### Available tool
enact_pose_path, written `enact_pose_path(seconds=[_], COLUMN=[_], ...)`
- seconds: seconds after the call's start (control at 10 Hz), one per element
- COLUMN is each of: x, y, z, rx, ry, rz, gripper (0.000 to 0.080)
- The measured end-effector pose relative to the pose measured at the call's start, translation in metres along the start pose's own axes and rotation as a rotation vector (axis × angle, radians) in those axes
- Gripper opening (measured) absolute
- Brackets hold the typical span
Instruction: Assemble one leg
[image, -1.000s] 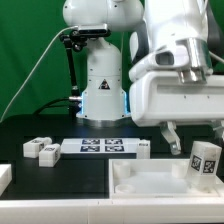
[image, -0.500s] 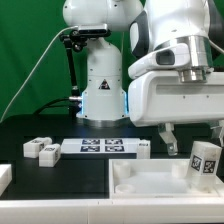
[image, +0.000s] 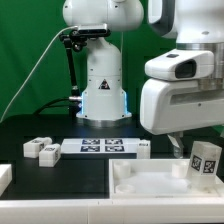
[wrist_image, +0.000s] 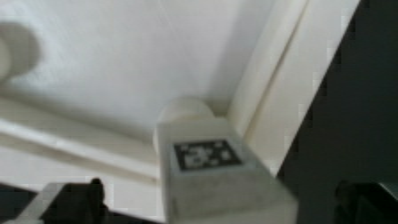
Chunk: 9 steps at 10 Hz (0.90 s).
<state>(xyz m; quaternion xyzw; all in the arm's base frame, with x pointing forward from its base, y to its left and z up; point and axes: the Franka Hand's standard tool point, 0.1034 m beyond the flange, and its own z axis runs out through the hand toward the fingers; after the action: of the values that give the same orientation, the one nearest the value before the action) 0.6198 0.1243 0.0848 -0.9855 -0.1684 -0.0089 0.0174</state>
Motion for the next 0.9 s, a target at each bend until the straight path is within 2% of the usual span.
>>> enact_pose_path(seconds=[0.2, 0.4, 0.5, 0.6, 0.9], x=[-0.0009, -0.0009, -0.0009, -0.0010, -0.0012], y=[-0.0001, -0.0001, 0.0003, 0.0014, 0.0031], z=[0.0010, 0.0010, 0.0009, 0.0010, 0.0020], rx=[0.000, 0.000, 0.000, 0.000, 0.001], ry=[0.000, 0.000, 0.000, 0.000, 0.005], rz=[0.000, 0.001, 0.001, 0.003, 0.033], gripper=[0.0649, 0.0367, 0.0367, 0.0296, 0.0293])
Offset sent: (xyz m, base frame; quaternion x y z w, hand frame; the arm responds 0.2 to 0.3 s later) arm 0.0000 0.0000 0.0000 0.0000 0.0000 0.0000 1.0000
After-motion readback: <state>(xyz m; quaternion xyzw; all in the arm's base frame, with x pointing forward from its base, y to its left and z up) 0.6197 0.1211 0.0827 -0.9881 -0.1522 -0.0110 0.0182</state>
